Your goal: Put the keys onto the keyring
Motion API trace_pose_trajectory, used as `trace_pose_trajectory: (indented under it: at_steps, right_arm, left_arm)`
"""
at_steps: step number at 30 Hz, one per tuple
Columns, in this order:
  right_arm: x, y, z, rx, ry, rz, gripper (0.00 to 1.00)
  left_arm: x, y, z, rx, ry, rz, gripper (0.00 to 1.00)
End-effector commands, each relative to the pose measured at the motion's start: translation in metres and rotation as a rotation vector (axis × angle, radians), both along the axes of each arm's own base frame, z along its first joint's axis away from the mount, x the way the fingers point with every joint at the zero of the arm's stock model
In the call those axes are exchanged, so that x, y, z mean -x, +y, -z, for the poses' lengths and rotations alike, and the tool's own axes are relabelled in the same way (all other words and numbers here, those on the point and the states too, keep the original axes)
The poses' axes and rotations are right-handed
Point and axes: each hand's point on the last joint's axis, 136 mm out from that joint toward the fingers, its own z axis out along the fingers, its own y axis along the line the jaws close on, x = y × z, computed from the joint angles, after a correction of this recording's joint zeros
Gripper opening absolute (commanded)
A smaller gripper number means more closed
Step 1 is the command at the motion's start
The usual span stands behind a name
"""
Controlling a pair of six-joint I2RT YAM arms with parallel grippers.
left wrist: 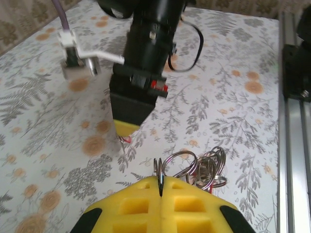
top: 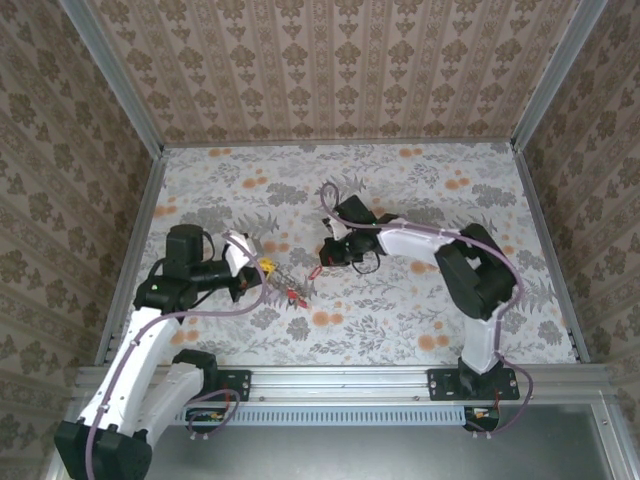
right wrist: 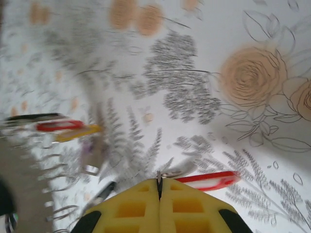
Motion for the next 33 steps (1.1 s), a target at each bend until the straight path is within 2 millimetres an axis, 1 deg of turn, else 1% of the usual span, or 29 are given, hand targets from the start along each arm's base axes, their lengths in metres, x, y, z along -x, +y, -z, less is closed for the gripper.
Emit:
trace_pose_trajectory:
  at_steps: [1,4,6,7,8,9,12,15,17,19,21,23,25,27,28,31,33]
  right_arm:
    - [0.014,0.002,-0.049,-0.108,-0.215,-0.141,0.0]
    - [0.036,-0.004,-0.068,-0.136,-0.287,-0.212,0.0]
    - [0.053,-0.006,-0.086,-0.19,-0.319,-0.261,0.0]
    - [0.058,-0.006,-0.089,-0.204,-0.315,-0.278,0.0]
    - [0.067,-0.008,-0.105,-0.23,-0.341,-0.296,0.0]
    - [0.074,-0.009,-0.111,-0.235,-0.339,-0.317,0.0]
    - [0.095,-0.01,-0.124,-0.223,-0.337,-0.384,0.0]
    - [0.109,-0.01,-0.129,-0.187,-0.348,-0.423,0.0]
    - [0.112,-0.011,-0.128,-0.125,-0.385,-0.427,0.0]
    - [0.108,-0.014,-0.124,-0.042,-0.444,-0.41,0.0]
    - [0.11,-0.01,-0.124,-0.04,-0.49,-0.427,0.0]
    - [0.113,-0.004,-0.128,-0.06,-0.573,-0.455,0.0]
    - [0.122,0.001,-0.136,-0.086,-0.71,-0.517,0.0]
    - [0.125,0.001,-0.142,-0.085,-0.811,-0.538,0.0]
    - [0.127,0.001,-0.143,-0.074,-0.868,-0.566,0.0]
    - [0.135,-0.001,-0.143,0.002,-1.097,-0.67,0.0]
    - [0.132,-0.004,-0.149,0.041,-1.211,-0.682,0.0]
  left_arm:
    - [0.013,-0.009,-0.016,0.007,-0.141,0.107,0.0]
    - [0.019,-0.016,-0.015,-0.02,-0.195,0.162,0.0]
    - [0.022,-0.02,-0.015,-0.04,-0.239,0.194,0.0]
    - [0.028,-0.025,-0.015,-0.045,-0.264,0.235,0.0]
    - [0.03,-0.027,-0.015,-0.059,-0.295,0.255,0.0]
    - [0.032,-0.029,-0.014,-0.074,-0.323,0.274,0.0]
    - [0.034,-0.034,-0.015,-0.11,-0.404,0.314,0.0]
    - [0.037,-0.039,-0.013,-0.15,-0.454,0.363,0.0]
    - [0.041,-0.043,-0.008,-0.191,-0.467,0.409,0.0]
    - [0.04,-0.045,-0.004,-0.243,-0.471,0.421,0.0]
    - [0.042,-0.05,-0.005,-0.235,-0.466,0.44,0.0]
    - [0.043,-0.054,-0.009,-0.207,-0.463,0.443,0.0]
    - [0.044,-0.056,-0.013,-0.187,-0.463,0.442,0.0]
    - [0.045,-0.057,-0.016,-0.178,-0.463,0.443,0.0]
    - [0.046,-0.057,-0.017,-0.175,-0.462,0.443,0.0]
    - [0.056,-0.061,-0.022,-0.119,-0.429,0.486,0.0]
    - [0.062,-0.064,-0.026,-0.08,-0.401,0.511,0.0]
